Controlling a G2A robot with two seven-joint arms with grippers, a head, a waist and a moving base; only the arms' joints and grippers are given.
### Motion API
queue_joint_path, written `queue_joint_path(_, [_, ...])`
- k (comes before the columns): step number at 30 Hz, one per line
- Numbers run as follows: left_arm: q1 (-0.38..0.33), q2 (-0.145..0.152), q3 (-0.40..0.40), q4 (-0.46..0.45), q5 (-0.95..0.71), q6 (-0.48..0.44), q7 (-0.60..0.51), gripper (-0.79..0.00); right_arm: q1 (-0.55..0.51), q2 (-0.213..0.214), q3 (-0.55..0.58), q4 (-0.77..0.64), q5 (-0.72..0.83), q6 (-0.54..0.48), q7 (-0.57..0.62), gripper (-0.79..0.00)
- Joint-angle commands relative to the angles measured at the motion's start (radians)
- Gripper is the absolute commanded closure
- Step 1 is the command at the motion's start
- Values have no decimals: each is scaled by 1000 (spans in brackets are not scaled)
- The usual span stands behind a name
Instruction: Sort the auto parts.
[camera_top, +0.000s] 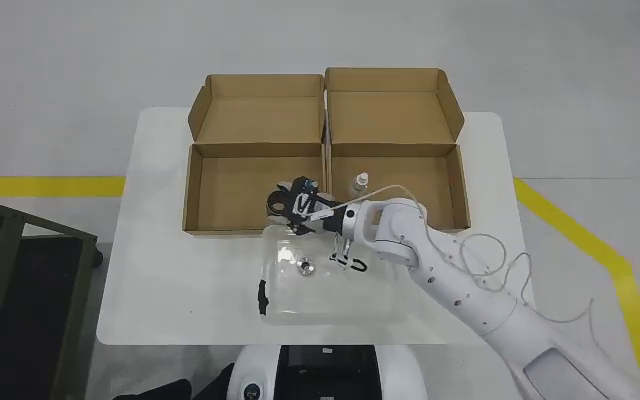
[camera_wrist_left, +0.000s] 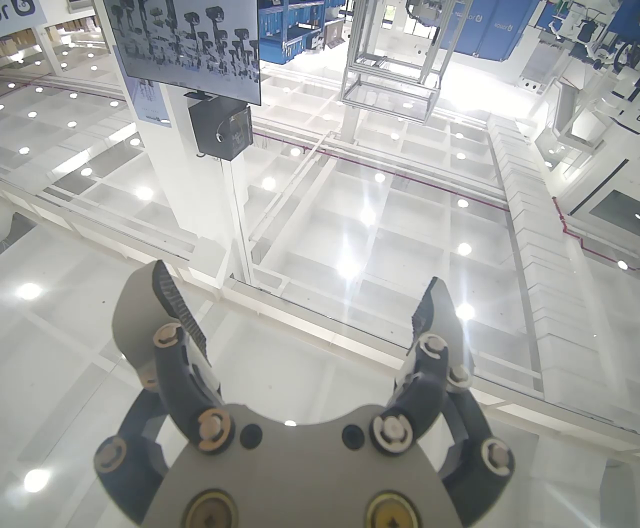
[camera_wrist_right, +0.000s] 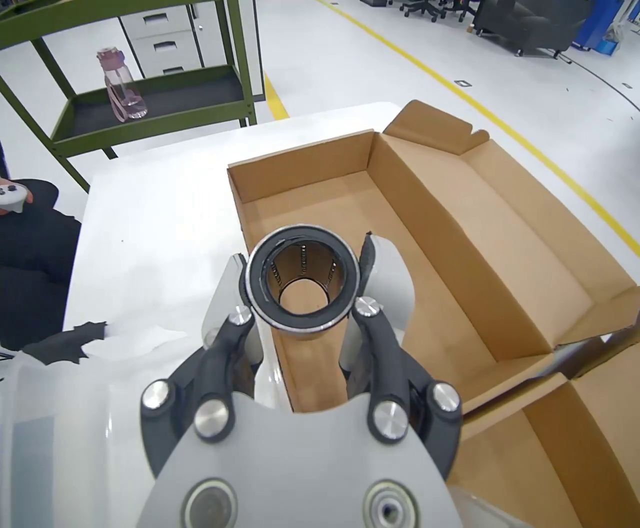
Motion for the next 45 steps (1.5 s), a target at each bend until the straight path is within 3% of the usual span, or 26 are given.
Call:
queue_joint_path(1, [0, 0, 0, 0, 0, 0, 0, -785, 19, -13, -13, 27, -2, 6, 1, 0])
queue_joint_path(29, [0, 0, 0, 0, 0, 0, 0, -785, 217, -214, -185, 384, -9, -20, 27, 0])
queue_joint_path(37, [0, 0, 0, 0, 0, 0, 0, -785, 233, -247, -189, 459, -28, -37, 23, -317])
queue_joint_path(45, [0, 0, 0, 0, 0, 0, 0, -785, 243, -266, -175, 497, -48, -49, 19, -566])
